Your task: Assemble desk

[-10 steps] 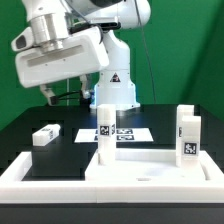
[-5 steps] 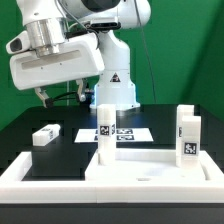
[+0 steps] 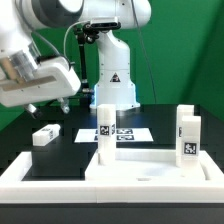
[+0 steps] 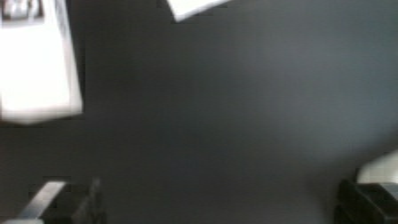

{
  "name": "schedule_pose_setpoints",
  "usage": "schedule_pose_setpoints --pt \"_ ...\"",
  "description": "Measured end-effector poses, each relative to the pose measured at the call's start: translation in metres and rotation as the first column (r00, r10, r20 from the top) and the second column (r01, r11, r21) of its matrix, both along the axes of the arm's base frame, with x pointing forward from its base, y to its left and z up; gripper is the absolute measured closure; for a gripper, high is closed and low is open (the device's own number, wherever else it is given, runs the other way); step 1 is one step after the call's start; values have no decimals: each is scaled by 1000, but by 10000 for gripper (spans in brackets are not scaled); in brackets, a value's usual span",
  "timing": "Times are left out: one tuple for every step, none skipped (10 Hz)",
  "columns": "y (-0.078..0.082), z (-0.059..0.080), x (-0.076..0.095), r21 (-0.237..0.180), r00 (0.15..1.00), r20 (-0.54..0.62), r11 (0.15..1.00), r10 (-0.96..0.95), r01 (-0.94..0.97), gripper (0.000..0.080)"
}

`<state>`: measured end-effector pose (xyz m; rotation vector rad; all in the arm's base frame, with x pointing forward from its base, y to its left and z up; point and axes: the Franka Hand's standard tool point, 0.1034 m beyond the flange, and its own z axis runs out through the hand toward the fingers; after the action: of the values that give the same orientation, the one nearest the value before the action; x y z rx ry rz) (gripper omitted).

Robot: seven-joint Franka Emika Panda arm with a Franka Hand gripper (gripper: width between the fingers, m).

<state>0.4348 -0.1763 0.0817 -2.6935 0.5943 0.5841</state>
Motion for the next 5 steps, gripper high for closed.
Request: schedule_pose_setpoints --pt "2 2 -1 38 998 -61 999 20 -18 151" --pt "1 1 0 61 995 -96 998 28 -22 151" --pt "3 0 -4 103 987 -155 994 39 -23 151" --pt "-1 -5 -8 131 977 -205 991 63 -37 151" --pt "-15 -19 -26 164 957 -269 984 106 -63 151"
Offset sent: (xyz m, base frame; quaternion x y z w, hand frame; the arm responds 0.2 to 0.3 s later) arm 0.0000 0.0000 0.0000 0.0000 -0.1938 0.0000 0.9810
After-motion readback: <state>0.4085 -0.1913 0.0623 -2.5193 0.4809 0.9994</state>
